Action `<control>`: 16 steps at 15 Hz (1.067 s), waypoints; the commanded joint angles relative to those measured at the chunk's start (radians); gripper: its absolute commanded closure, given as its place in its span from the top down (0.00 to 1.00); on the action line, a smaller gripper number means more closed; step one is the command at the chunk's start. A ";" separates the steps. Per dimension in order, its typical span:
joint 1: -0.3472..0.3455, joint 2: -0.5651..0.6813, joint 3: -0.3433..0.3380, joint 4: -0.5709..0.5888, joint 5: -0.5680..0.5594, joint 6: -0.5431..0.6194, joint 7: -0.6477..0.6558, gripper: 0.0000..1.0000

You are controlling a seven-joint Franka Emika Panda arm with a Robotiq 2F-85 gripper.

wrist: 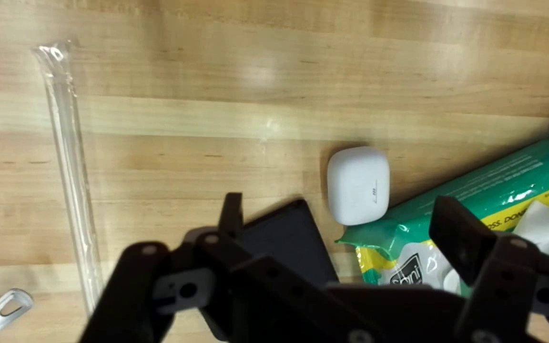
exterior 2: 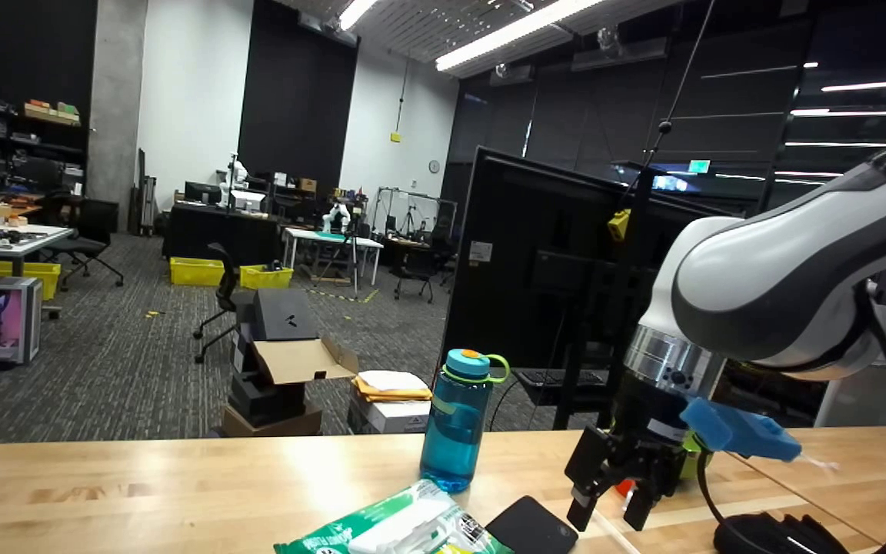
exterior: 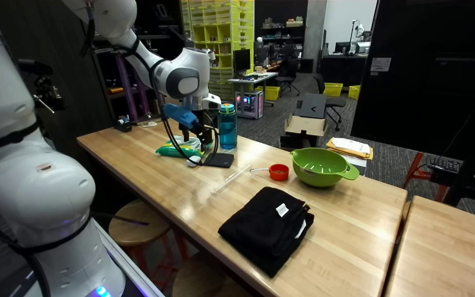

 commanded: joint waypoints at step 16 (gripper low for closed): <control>-0.001 0.122 0.048 0.175 0.011 -0.154 -0.360 1.00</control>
